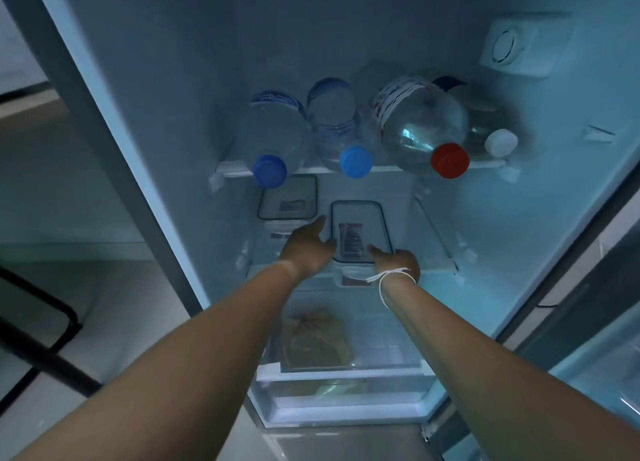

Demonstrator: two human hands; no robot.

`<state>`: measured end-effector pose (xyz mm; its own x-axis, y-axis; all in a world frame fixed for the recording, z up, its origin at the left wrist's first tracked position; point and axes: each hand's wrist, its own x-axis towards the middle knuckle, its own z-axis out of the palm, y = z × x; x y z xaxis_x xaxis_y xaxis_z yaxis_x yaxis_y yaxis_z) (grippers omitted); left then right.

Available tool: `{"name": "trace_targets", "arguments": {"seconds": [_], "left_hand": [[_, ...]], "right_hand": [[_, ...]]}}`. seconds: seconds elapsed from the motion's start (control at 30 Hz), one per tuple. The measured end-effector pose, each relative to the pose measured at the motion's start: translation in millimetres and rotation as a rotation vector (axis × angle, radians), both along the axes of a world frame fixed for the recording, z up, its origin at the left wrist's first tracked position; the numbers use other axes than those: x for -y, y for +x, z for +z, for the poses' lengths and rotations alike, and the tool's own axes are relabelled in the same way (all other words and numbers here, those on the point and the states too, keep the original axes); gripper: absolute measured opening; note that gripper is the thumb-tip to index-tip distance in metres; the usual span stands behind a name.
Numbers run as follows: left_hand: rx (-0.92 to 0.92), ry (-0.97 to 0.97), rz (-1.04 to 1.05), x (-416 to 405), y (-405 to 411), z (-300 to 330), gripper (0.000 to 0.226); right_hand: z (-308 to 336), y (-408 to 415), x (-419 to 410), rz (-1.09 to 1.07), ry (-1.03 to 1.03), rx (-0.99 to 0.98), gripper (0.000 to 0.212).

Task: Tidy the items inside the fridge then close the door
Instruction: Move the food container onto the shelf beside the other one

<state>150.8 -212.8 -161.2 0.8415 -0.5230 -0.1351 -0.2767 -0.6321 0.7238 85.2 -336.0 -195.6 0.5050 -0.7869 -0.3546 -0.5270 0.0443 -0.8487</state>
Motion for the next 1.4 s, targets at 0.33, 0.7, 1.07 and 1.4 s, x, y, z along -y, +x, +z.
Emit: {"name": "trace_targets", "arguments": {"seconds": [0.33, 0.7, 1.07, 1.4], "left_hand": [[0.37, 0.571, -0.098, -9.2, 48.9, -21.1, 0.068], [0.467, 0.534, -0.062, -9.7, 50.8, -35.8, 0.073], [0.496, 0.486, -0.048, -10.5, 50.4, -43.3, 0.075], [0.53, 0.488, -0.037, -9.5, 49.1, -44.7, 0.075]], "right_hand": [[4.4, 44.4, 26.3, 0.095, -0.071, -0.052, 0.06], [-5.5, 79.8, 32.4, 0.09, -0.12, 0.006, 0.06], [-12.5, 104.3, 46.5, 0.097, -0.127, 0.016, 0.063], [-17.6, 110.2, 52.1, 0.086, -0.132, 0.023, 0.067]]}}
